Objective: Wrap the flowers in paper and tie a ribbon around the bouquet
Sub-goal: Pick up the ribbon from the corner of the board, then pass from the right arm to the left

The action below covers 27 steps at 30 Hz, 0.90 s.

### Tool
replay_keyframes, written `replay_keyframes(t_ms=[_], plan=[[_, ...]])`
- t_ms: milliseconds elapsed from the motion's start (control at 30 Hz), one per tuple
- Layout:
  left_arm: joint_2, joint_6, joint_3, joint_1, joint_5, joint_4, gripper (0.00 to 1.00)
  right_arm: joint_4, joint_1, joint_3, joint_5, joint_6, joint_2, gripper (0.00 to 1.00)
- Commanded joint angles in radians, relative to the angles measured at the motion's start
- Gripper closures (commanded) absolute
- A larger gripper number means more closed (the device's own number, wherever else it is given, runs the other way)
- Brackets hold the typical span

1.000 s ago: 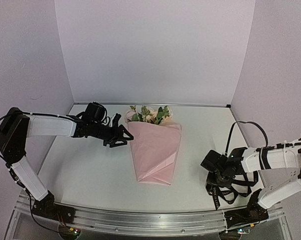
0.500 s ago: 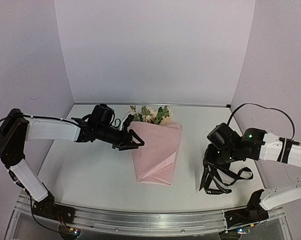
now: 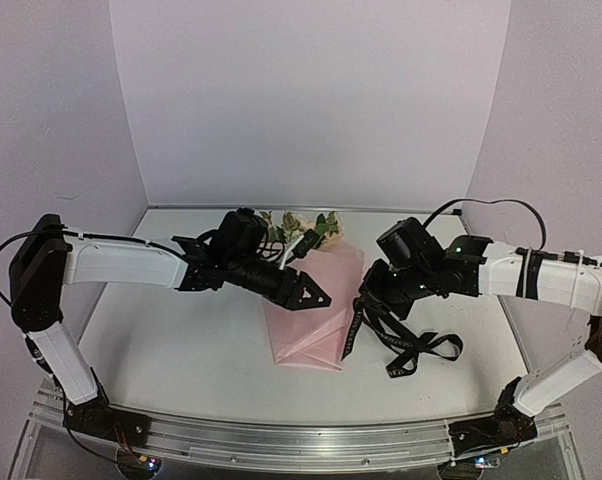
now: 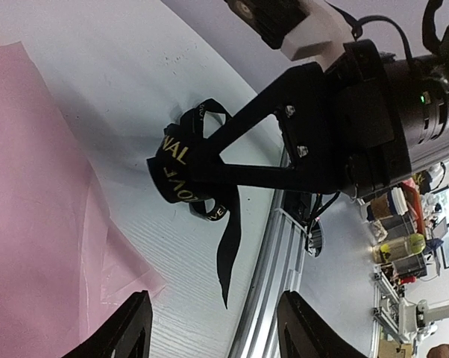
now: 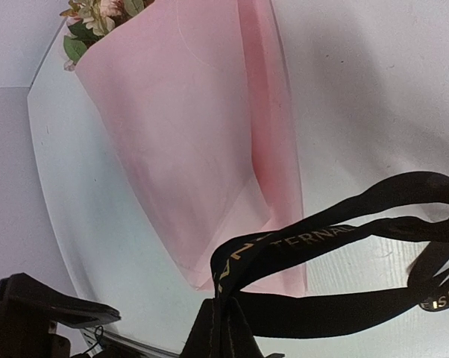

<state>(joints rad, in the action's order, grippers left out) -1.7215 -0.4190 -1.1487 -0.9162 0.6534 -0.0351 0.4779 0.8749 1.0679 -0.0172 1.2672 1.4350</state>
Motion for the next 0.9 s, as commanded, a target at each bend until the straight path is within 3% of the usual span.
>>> replay_keyframes(t_ms=[0, 133, 433, 533, 667, 733, 867], plan=[[-0.052, 0.13, -0.078, -0.059, -0.08, 0.082, 0.41, -0.084, -0.001, 0.011, -0.053, 0.123, 0.023, 1.0], [-0.097, 0.171, -0.11, -0.112, -0.145, 0.113, 0.4, -0.114, -0.002, 0.003, -0.105, 0.181, 0.041, 1.0], [-0.147, 0.155, -0.137, -0.124, -0.146, 0.074, 0.43, -0.145, -0.01, -0.054, -0.139, 0.205, 0.021, 1.0], [-0.169, 0.142, -0.153, -0.125, -0.144, 0.078, 0.59, -0.146, -0.017, -0.073, -0.141, 0.188, 0.01, 1.0], [-0.179, 0.099, -0.151, -0.127, -0.157, 0.056, 0.93, -0.147, -0.021, -0.082, -0.152, 0.151, -0.002, 0.99], [-0.165, 0.072, -0.129, -0.127, -0.182, 0.032, 0.99, -0.146, -0.027, -0.099, -0.146, 0.125, -0.023, 0.96], [-0.115, 0.015, -0.069, -0.124, -0.237, -0.048, 1.0, -0.137, -0.041, -0.153, -0.102, 0.073, -0.087, 0.88]])
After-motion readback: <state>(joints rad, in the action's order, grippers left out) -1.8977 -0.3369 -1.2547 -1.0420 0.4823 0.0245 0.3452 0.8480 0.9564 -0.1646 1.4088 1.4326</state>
